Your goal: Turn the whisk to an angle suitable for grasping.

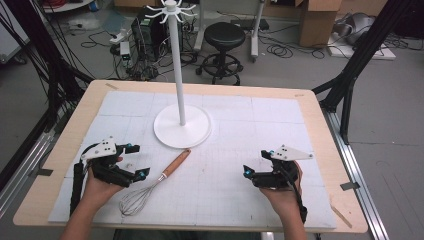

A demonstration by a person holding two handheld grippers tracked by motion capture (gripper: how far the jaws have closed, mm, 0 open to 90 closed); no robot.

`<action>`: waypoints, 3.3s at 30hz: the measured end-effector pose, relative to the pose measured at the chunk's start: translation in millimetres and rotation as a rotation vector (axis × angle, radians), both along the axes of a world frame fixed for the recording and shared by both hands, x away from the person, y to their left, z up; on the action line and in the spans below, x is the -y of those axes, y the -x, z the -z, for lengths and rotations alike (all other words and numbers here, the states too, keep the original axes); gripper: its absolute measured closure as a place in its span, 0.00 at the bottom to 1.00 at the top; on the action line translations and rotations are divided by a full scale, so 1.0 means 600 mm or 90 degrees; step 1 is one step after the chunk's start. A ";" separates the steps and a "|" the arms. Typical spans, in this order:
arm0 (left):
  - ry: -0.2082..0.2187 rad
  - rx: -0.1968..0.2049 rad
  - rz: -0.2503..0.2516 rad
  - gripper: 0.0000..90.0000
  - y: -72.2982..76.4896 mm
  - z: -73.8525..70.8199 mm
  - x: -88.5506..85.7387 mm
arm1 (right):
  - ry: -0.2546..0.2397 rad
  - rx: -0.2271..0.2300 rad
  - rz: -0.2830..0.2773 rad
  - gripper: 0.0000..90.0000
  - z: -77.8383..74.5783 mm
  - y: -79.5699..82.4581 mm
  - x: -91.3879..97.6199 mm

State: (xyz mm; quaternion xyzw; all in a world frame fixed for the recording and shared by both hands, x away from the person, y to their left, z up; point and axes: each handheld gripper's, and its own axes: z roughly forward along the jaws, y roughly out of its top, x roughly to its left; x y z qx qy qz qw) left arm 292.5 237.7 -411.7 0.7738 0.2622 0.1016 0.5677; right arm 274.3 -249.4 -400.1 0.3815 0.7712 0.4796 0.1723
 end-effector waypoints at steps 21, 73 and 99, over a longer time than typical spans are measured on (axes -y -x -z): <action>-0.050 -0.010 0.013 0.07 -0.008 -0.025 0.046 | 0.005 0.016 0.011 0.15 -0.013 0.021 0.007; -0.392 -0.147 0.036 0.39 -0.082 0.000 0.185 | 0.015 0.008 -0.016 0.15 -0.006 0.006 -0.016; -0.447 -0.174 0.060 0.73 -0.077 0.010 0.200 | 0.015 0.009 -0.016 0.15 -0.007 0.008 -0.016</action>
